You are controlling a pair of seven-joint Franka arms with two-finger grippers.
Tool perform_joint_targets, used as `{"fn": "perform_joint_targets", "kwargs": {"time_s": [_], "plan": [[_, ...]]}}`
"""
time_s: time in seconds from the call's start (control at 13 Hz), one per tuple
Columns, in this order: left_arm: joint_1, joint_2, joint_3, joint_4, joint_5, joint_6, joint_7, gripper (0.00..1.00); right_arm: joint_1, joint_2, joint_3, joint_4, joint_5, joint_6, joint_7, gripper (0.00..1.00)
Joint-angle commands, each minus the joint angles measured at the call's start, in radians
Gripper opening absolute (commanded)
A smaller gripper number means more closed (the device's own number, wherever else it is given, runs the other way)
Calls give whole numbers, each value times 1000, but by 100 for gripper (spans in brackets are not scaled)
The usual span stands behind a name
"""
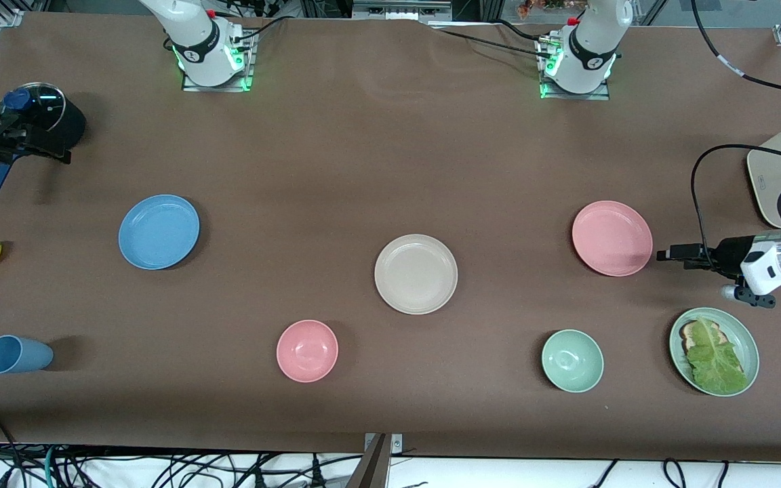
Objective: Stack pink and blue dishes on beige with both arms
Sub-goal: 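Move the left gripper down to the rim of the pink plate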
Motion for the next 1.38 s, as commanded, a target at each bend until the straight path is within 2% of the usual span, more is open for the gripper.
{"fn": "perform_joint_targets", "kwargs": {"time_s": [0.0,0.23,0.54,0.92,1.31], "plan": [[2,-72,30,-138,-52,90,119,100,1,-11,0,-2,-14,-13,8,100],[2,-72,77,-213,-128,142,229,99,1,-11,0,-2,-12,-13,5,100],[0,-70,129,-278,-193,150,229,98,1,-11,0,-2,-11,-13,8,100],[-7,-72,135,-378,-281,215,225,97,1,-11,0,-2,-11,-13,11,100],[-29,-72,135,-376,-286,215,211,94,1,-11,2,-2,-11,-15,11,100]]}}
